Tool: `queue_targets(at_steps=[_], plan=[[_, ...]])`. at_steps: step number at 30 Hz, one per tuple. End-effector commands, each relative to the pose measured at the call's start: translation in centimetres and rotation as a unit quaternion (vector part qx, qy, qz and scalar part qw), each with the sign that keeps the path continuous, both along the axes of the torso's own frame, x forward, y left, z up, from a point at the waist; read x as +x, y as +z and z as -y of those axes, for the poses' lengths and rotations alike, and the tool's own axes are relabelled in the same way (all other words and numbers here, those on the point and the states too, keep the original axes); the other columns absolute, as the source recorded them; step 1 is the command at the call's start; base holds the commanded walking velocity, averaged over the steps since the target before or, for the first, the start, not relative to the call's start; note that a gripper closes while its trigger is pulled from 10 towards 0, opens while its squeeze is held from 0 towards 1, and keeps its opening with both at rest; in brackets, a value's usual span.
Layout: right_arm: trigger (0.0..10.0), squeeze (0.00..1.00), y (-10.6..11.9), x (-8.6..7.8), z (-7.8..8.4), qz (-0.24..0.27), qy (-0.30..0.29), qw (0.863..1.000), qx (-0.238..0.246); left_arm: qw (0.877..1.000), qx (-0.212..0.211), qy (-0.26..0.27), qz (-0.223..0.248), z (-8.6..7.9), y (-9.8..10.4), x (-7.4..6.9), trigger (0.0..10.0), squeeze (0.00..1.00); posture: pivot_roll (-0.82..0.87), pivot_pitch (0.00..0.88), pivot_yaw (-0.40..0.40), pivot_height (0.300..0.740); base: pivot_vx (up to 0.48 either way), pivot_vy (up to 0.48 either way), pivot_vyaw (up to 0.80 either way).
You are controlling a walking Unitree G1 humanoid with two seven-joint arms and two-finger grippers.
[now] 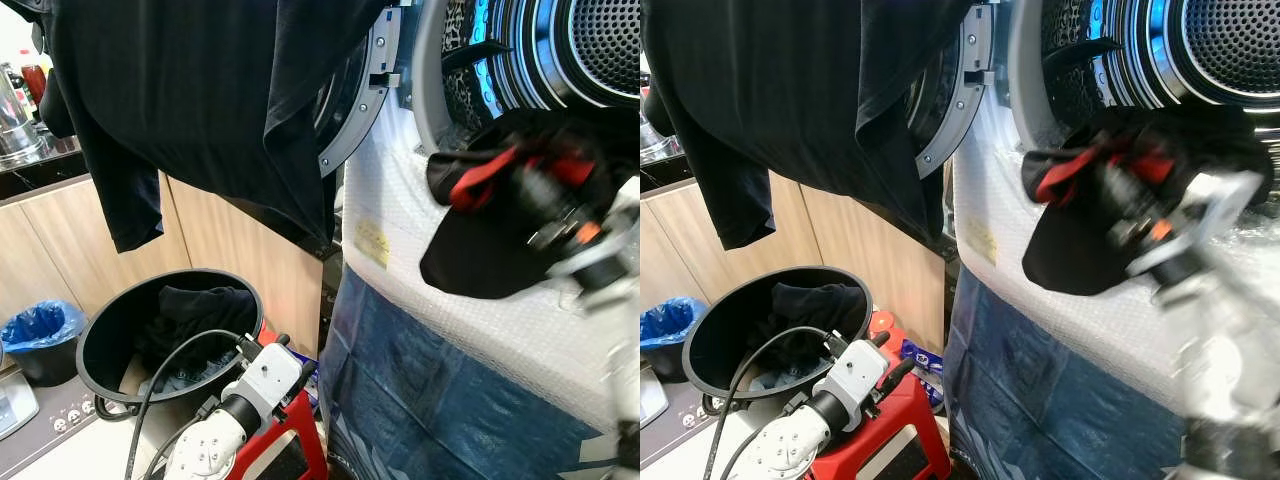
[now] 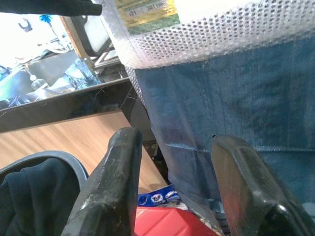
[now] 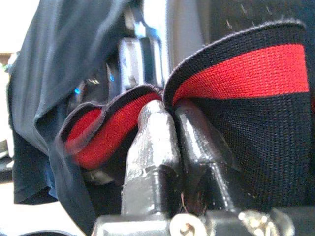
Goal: Clothes washing
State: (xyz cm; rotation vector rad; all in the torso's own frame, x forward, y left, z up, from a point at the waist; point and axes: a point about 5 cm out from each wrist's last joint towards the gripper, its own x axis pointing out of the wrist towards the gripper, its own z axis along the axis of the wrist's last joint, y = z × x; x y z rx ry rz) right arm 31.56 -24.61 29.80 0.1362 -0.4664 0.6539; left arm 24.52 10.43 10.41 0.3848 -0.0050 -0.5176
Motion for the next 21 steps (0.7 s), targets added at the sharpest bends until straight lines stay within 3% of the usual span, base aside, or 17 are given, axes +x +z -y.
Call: queue_targets(at_steps=[1, 5, 7, 9, 10, 12, 14, 15, 18, 20, 21], plan=[[10.0, 0.00, 0.9, 0.1, 0.2, 0.001, 0.028, 0.999, -0.033, 1.000, -0.008, -0.001, 0.001, 0.2, 0.1, -0.3, 10.0, 0.00, 0.03, 0.000, -0.045, 0.740, 0.000, 0.000, 0.00], [10.0, 0.00, 1.7, 0.4, 0.3, 0.003, 0.019, 0.998, -0.061, 1.000, -0.011, 0.002, -0.001, 0.3, 0.1, -0.5, 10.0, 0.00, 0.04, 0.000, -0.050, 0.740, 0.000, 0.000, 0.00], [10.0, 0.00, 3.2, 1.1, 0.0, 0.004, 0.005, 0.998, -0.061, 1.000, -0.012, 0.006, -0.003, 0.2, 0.0, -0.7, 10.0, 0.00, 0.04, 0.000, -0.056, 0.740, 0.000, 0.000, 0.00], [10.0, 0.00, 4.2, 2.0, -0.5, -0.020, -0.017, 0.996, -0.084, 1.000, -0.012, 0.009, -0.004, 0.2, -0.1, -0.9, 10.0, 0.00, 0.05, 0.000, -0.060, 0.740, 0.000, 0.000, 0.00], [10.0, 0.00, 4.7, 3.2, -0.6, -0.051, -0.066, 0.991, -0.108, 1.000, -0.015, 0.013, -0.007, 0.2, -0.1, -1.1, 10.0, 0.00, 0.05, 0.000, -0.067, 0.740, 0.000, 0.000, 0.00], [10.0, 0.00, 5.2, 4.0, -0.7, -0.076, -0.089, 0.987, -0.107, 1.000, -0.016, 0.015, -0.008, 0.2, -0.2, -1.2, 10.0, 0.00, 0.05, 0.000, -0.073, 0.740, 0.000, 0.000, 0.00], [10.0, 0.00, 6.2, 5.7, -0.2, -0.128, -0.153, 0.975, -0.101, 1.000, -0.018, 0.018, -0.011, 0.4, -0.2, -1.5, 10.0, 0.00, 0.05, 0.000, -0.084, 0.740, 0.000, 0.000, 0.00], [10.0, 0.00, 6.7, 6.6, 0.6, -0.151, -0.219, 0.958, -0.105, 0.999, -0.021, 0.020, -0.013, 0.5, -0.3, -1.7, 10.0, 0.00, 0.05, 0.004, -0.094, 0.740, 0.000, 0.000, 0.00], [10.0, 0.00, 7.4, 7.1, 1.5, -0.169, -0.287, 0.938, -0.095, 0.999, -0.025, 0.024, -0.015, 0.7, -0.4, -1.9, 10.0, 0.00, 0.06, 0.008, -0.104, 0.740, 0.000, 0.000, 0.00], [10.0, 0.00, 8.5, 7.3, 2.8, -0.180, -0.367, 0.912, -0.046, 0.999, -0.030, 0.031, -0.019, 0.8, -0.5, -2.1, 10.0, 0.00, 0.06, 0.011, -0.112, 0.740, 0.000, 0.000, 0.00], [10.0, 0.00, 9.0, 7.2, 3.0, -0.169, -0.391, 0.904, -0.045, 0.999, -0.033, 0.032, -0.021, 0.8, -0.6, -2.2, 10.0, 0.00, 0.06, 0.011, -0.118, 0.740, 0.000, 0.000, 0.00]])
